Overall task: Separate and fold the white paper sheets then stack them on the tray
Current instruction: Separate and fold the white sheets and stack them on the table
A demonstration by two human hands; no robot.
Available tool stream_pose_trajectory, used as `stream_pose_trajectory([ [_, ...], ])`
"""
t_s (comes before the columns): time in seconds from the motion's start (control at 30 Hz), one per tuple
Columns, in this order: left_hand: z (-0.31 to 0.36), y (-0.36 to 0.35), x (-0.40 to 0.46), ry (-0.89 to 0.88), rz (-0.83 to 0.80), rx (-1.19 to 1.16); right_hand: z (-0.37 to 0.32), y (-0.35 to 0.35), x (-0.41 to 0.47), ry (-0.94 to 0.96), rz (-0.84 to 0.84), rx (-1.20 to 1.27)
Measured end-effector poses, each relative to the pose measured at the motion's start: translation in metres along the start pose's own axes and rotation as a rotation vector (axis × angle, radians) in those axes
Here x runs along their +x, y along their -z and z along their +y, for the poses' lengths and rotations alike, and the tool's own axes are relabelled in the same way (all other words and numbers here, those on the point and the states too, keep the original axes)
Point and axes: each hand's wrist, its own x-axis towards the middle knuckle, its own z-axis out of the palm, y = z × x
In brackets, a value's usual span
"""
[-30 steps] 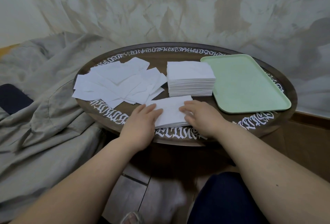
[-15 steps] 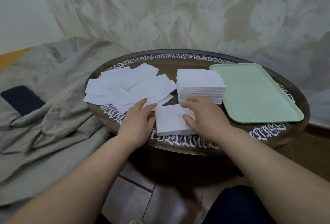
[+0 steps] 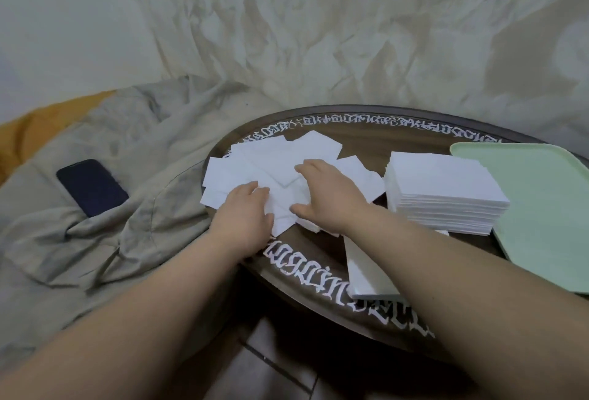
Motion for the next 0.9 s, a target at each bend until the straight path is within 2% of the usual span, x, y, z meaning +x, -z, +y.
stream_pose_trajectory([
  [0.1,-0.015,-0.001,0.017,0.022,-0.067,0.058,-0.004,-0.011,0.03,-0.037,-0.05,-0.003],
  [0.17,-0.023,0.002,0.02,0.018,-0.093,0.083,-0.009,-0.019,0.041,-0.058,-0.082,-0.092],
  [0.37,-0.045,0.005,0.011,-0.053,-0.072,0.138,-0.03,-0.033,0.044,-0.018,-0.015,-0.319],
  [0.6,-0.047,0.006,-0.004,-0.038,-0.038,0.116,-0.027,-0.028,0.048,-0.03,0.058,-0.259],
  [0.77,-0.049,0.007,-0.004,-0.02,-0.032,0.093,-0.015,-0.017,0.048,-0.118,0.142,-0.095],
  [0.9,-0.042,0.013,0.008,0.028,0.003,0.049,-0.009,-0.009,0.036,-0.043,0.23,-0.165],
])
